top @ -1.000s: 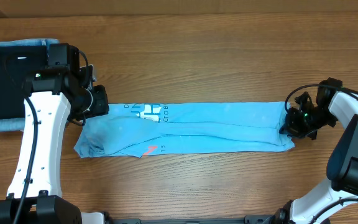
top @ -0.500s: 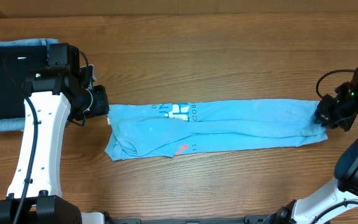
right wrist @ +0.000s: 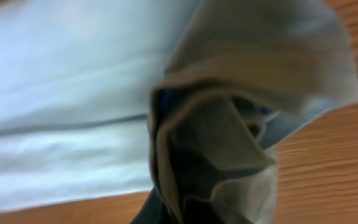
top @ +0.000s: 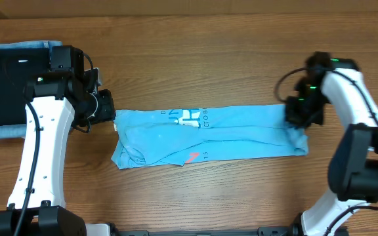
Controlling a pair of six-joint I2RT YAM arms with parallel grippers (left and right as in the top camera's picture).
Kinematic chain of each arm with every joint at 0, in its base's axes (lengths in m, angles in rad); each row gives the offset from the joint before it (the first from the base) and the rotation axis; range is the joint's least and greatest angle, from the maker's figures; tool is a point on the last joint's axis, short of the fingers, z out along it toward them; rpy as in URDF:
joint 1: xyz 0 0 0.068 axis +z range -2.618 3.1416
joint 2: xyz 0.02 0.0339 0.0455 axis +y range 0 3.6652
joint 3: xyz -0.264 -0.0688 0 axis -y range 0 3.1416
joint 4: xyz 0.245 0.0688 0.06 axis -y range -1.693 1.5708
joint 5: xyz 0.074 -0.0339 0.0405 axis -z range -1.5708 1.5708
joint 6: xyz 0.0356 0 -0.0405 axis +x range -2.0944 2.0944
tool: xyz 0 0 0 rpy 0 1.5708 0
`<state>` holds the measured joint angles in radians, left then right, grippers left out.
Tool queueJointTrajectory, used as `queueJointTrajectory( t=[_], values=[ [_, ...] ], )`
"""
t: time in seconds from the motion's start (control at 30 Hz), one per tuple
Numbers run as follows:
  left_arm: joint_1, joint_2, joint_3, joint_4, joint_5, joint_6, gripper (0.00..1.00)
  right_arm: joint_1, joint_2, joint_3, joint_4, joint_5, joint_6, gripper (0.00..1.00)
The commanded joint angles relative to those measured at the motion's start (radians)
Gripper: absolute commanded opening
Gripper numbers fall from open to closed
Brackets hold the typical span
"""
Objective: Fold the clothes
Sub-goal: 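Grasp the strip's right end with the right gripper and fold it leftward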
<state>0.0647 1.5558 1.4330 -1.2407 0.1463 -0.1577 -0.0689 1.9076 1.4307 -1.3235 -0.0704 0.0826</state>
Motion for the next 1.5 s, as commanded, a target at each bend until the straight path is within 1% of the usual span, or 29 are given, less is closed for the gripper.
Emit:
queueJointTrajectory(
  t=[0.0, 0.17, 0.27, 0.4, 0.5, 0.57, 0.63, 0.73, 0.83, 0.87, 0.93, 1.07, 1.13, 1.4, 1.43, 1.47],
  values=[
    [-0.006, 0.002, 0.002, 0.0, 0.012, -0.003, 0.43, 0.115, 0.0, 0.019, -0.003, 0.006, 0.032, 0.04],
    [-0.006, 0.002, 0.002, -0.005, 0.012, -0.003, 0.43, 0.254, 0.002, -0.017, 0.025, 0.008, 0.047, 0.06],
    [-0.006, 0.002, 0.002, -0.011, 0.011, -0.003, 0.42, 0.306, 0.009, -0.028, 0.043, 0.005, 0.084, 0.05],
    [-0.006, 0.002, 0.002, -0.011, 0.011, -0.003, 0.42, 0.361, 0.017, -0.029, 0.069, 0.006, 0.098, 0.06],
    [-0.006, 0.002, 0.002, -0.011, 0.012, -0.003, 0.42, 0.389, 0.017, -0.029, 0.087, 0.006, 0.098, 0.08],
    [-0.006, 0.002, 0.002, -0.011, 0.012, -0.003, 0.42, 0.401, 0.017, -0.029, 0.094, 0.006, 0.098, 0.12],
    [-0.006, 0.002, 0.002, -0.012, 0.011, -0.003, 0.42, 0.407, 0.017, -0.029, 0.11, 0.006, 0.097, 0.16],
    [-0.006, 0.002, 0.002, -0.011, 0.011, -0.003, 0.42, 0.414, 0.017, -0.029, 0.148, -0.006, 0.082, 0.26],
    [-0.006, 0.002, 0.002, -0.011, 0.011, -0.003, 0.42, 0.415, 0.017, -0.029, 0.163, -0.058, -0.024, 0.33],
    [-0.006, 0.002, 0.002, -0.011, 0.011, -0.003, 0.42, 0.415, 0.017, -0.029, 0.163, -0.053, -0.034, 0.34],
    [-0.006, 0.002, 0.002, -0.012, 0.011, -0.003, 0.42, 0.411, 0.017, -0.029, 0.167, -0.012, -0.021, 0.34],
    [-0.006, 0.002, 0.002, -0.011, 0.011, -0.003, 0.43, 0.385, 0.008, -0.027, 0.169, 0.167, 0.15, 0.34],
    [-0.006, 0.002, 0.002, -0.011, 0.011, -0.003, 0.43, 0.368, -0.005, -0.027, 0.171, 0.206, 0.204, 0.34],
    [-0.006, 0.002, 0.002, -0.012, 0.011, -0.003, 0.44, 0.315, -0.026, -0.027, 0.213, 0.209, 0.209, 0.34],
    [-0.006, 0.002, 0.002, -0.012, 0.011, -0.003, 0.45, 0.314, -0.026, -0.027, 0.222, 0.208, 0.206, 0.34],
    [-0.006, 0.002, 0.002, -0.012, 0.011, -0.003, 0.48, 0.314, -0.025, -0.027, 0.232, 0.205, 0.2, 0.34]
  ],
)
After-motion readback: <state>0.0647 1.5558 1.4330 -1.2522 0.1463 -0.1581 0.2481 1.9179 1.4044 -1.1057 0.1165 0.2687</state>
